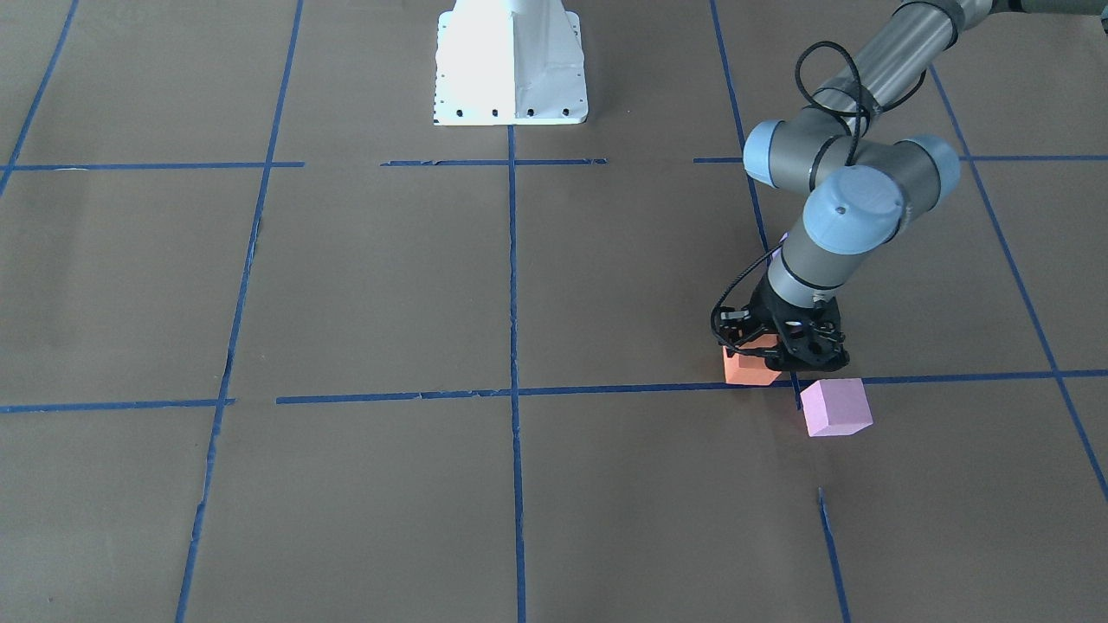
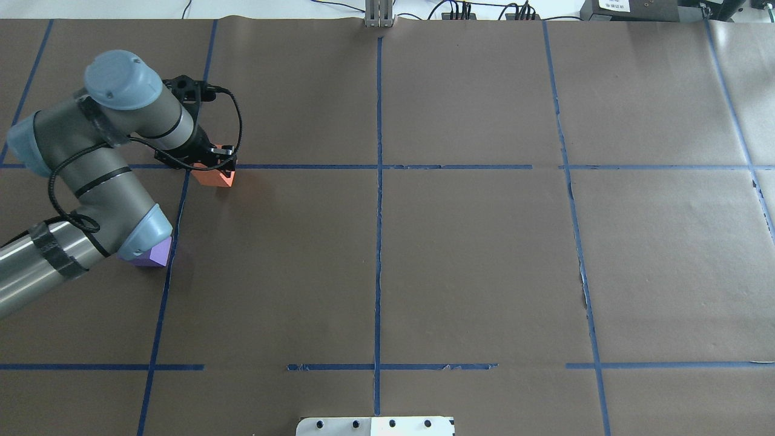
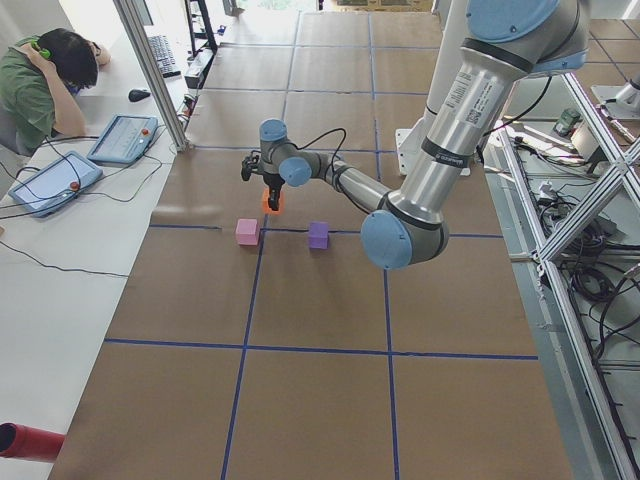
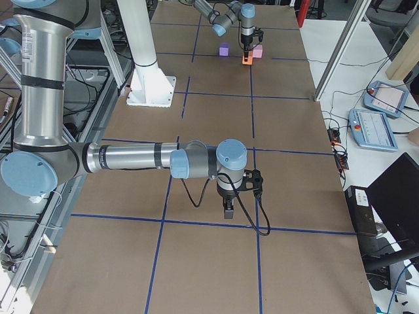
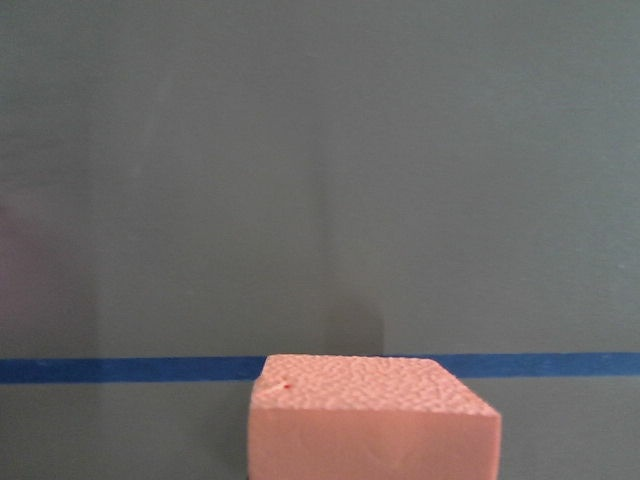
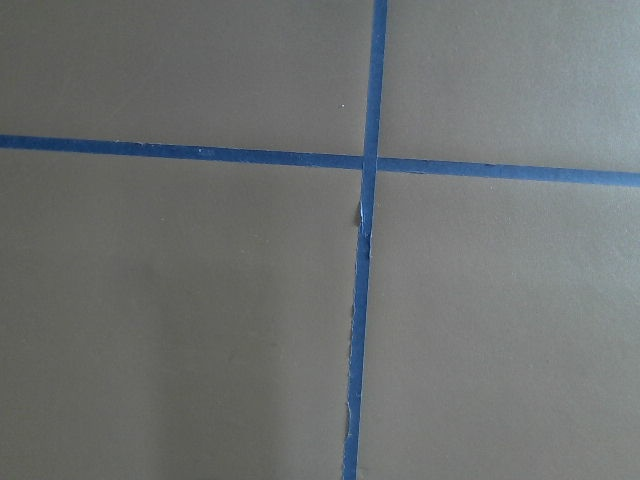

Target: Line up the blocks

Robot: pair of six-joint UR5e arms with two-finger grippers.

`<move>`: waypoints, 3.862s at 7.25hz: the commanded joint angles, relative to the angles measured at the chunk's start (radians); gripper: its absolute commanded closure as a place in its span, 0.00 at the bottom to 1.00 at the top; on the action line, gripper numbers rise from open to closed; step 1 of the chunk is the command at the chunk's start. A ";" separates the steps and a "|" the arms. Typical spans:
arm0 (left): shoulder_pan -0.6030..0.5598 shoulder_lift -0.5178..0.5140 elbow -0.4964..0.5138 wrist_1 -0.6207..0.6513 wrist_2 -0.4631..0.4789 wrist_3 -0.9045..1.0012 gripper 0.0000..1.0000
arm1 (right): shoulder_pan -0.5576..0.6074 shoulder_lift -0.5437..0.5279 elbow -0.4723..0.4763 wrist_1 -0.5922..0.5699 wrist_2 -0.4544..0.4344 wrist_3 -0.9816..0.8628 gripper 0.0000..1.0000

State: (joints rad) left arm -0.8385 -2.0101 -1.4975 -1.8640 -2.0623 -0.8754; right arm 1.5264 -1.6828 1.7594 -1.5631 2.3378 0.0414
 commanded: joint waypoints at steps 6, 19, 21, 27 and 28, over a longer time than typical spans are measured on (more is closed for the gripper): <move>-0.066 0.105 -0.018 -0.003 -0.070 0.099 0.00 | 0.000 0.000 0.000 0.000 0.000 0.000 0.00; -0.722 0.392 -0.056 0.289 -0.282 1.124 0.00 | 0.000 0.000 0.000 0.000 0.000 0.000 0.00; -0.722 0.398 -0.055 0.289 -0.279 1.125 0.00 | 0.000 0.000 0.000 0.000 0.000 0.000 0.00; -0.722 0.409 -0.053 0.289 -0.279 1.122 0.00 | 0.000 0.000 0.000 0.000 0.000 0.000 0.00; -0.722 0.409 -0.053 0.289 -0.279 1.121 0.00 | 0.000 0.000 0.000 0.000 0.000 0.000 0.00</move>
State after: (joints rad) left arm -1.5597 -1.6018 -1.5508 -1.5754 -2.3408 0.2467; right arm 1.5263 -1.6827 1.7595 -1.5631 2.3378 0.0414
